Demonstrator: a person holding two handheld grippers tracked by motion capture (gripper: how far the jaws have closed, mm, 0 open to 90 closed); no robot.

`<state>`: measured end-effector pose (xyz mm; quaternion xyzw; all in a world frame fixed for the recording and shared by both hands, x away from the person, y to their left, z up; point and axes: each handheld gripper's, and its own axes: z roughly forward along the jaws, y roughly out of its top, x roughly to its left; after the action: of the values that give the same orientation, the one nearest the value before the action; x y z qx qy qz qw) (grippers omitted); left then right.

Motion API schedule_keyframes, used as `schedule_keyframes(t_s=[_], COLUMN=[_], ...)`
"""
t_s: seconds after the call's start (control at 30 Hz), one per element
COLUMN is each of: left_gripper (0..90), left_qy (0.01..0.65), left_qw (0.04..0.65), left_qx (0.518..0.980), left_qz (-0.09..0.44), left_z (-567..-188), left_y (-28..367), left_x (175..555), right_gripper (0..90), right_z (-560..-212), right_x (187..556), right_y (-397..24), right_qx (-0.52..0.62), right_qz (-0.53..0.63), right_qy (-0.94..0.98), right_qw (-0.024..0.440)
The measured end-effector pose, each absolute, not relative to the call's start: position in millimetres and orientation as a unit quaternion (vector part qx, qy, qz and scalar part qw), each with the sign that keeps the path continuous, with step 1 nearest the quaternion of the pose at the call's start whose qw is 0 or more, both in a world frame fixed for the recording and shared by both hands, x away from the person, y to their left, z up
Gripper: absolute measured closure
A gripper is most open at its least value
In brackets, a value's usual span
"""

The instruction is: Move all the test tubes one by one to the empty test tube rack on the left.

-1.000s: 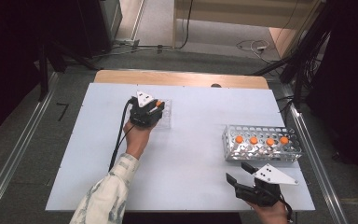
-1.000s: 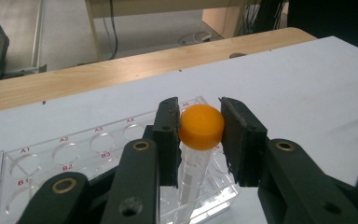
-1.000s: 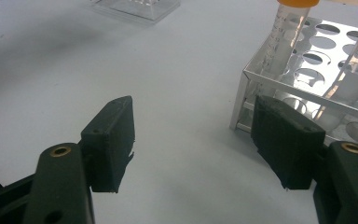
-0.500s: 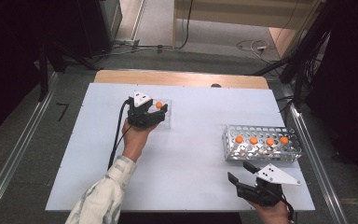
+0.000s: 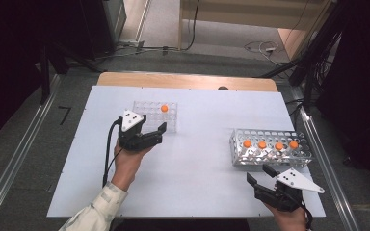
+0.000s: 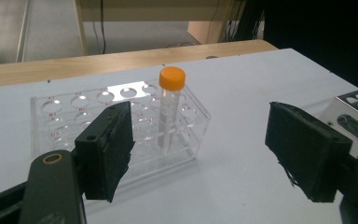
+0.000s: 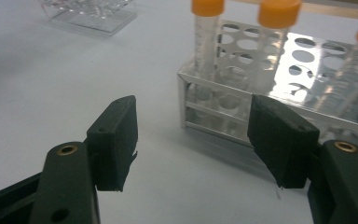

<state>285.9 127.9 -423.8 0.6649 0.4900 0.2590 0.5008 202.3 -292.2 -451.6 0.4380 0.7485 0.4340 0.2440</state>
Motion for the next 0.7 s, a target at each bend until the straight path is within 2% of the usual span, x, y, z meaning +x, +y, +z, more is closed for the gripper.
schedule_keyframes(t_s=[0.57, 0.7], left_gripper=[23.1, 22.5], left_qy=[0.501, 0.499], left_qw=[0.489, 0.487], left_qx=[0.666, 0.669], left_qz=[0.258, 0.257], left_z=[-447.7, -450.6], left_y=[149.0, 148.2], left_x=[247.4, 243.8], right_gripper=[32.1, 36.6], right_z=[-450.3, -451.5], right_x=[212.0, 217.2], right_y=[-332.5, -342.1], right_qx=[0.506, 0.524], right_qz=[0.408, 0.4], right_qy=[0.698, 0.681], right_qw=[0.3, 0.318])
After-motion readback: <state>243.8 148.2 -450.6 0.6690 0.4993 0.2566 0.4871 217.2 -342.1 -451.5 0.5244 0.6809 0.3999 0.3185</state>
